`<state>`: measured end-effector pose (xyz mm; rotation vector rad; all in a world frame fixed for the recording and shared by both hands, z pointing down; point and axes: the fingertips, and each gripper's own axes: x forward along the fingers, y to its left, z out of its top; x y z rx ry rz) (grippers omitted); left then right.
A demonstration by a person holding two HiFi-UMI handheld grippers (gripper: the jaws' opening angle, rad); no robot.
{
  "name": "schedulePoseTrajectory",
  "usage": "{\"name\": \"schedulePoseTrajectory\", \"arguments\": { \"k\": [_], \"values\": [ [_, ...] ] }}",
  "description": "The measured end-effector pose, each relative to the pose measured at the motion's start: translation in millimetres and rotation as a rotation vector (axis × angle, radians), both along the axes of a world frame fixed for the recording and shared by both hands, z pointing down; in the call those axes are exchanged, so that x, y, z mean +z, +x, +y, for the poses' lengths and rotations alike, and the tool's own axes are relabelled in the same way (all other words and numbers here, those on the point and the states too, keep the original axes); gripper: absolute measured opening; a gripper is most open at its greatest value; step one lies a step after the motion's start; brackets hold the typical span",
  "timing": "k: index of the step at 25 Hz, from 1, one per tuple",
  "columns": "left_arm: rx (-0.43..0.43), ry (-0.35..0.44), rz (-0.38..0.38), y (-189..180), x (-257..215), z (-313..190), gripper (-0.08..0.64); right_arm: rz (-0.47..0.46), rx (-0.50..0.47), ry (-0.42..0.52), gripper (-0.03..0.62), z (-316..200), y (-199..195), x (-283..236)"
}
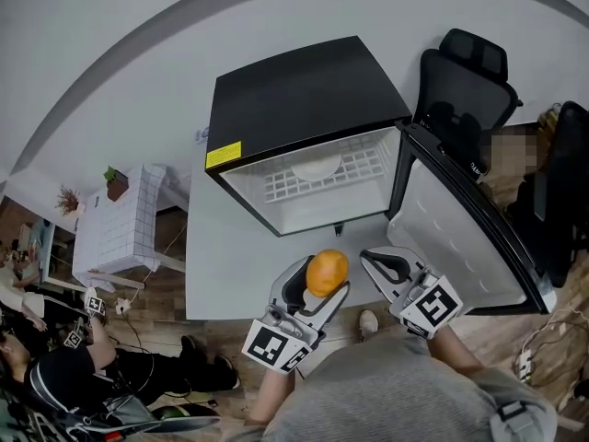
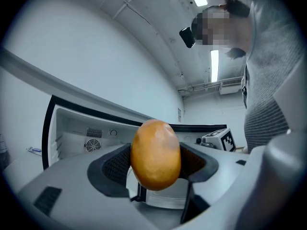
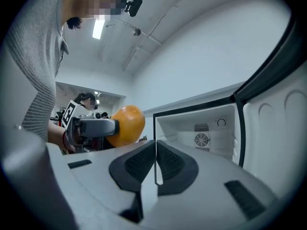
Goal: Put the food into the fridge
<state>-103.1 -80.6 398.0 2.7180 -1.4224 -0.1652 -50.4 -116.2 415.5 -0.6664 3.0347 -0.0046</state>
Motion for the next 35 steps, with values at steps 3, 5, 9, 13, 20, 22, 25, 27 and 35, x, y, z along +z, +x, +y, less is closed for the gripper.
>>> {"name": "schedulePoseTrajectory", "arguments": {
  "k": [3, 5, 9, 13, 20, 22, 25, 27, 35],
  "values": [
    [0.001, 0.002, -0.004, 2.8, -1.9, -14.5, 0.313, 0.014, -0.034, 0.002, 0.012, -5.7, -2.4, 1.6],
    [0.002, 0.002, -0.007, 3.7, -2.2, -23.0, 0.314, 0.015, -0.041, 0.001, 0.012, -12.4, -3.9, 2.4],
    [-0.001, -0.003, -0.009, 3.2, 0.0, -35.7, 0.314, 0.007, -0.044, 0.001, 0.012, -24.4, -6.2, 2.5],
    [-0.004, -0.004, -0.01, 0.5, 1.3, -47.2, 0.314, 0.0, -0.013, 0.001, 0.012, -38.2, -3.6, 2.5],
    [-0.002, -0.001, -0.002, -9.7, 2.2, -65.8, 0.314, 0.001, 0.025, -0.007, 0.012, -55.2, -4.4, 5.6],
    [0.0, -0.001, 0.007, -15.3, 2.9, -72.2, 0.313, 0.004, 0.039, -0.009, 0.012, -59.4, -7.0, 6.9],
    [0.011, -0.002, 0.001, -22.9, 6.0, -83.0, 0.313, 0.009, 0.06, -0.001, 0.012, -65.2, -12.6, 7.9],
    [0.023, -0.006, -0.014, -26.8, 8.6, -90.7, 0.313, 0.012, 0.067, -0.004, 0.012, -66.7, -16.9, 9.1],
    [0.032, -0.011, -0.098, -44.1, 24.8, -128.0, 0.313, 0.017, 0.098, -0.016, 0.013, -69.8, -22.1, 17.9]
  ]
}}
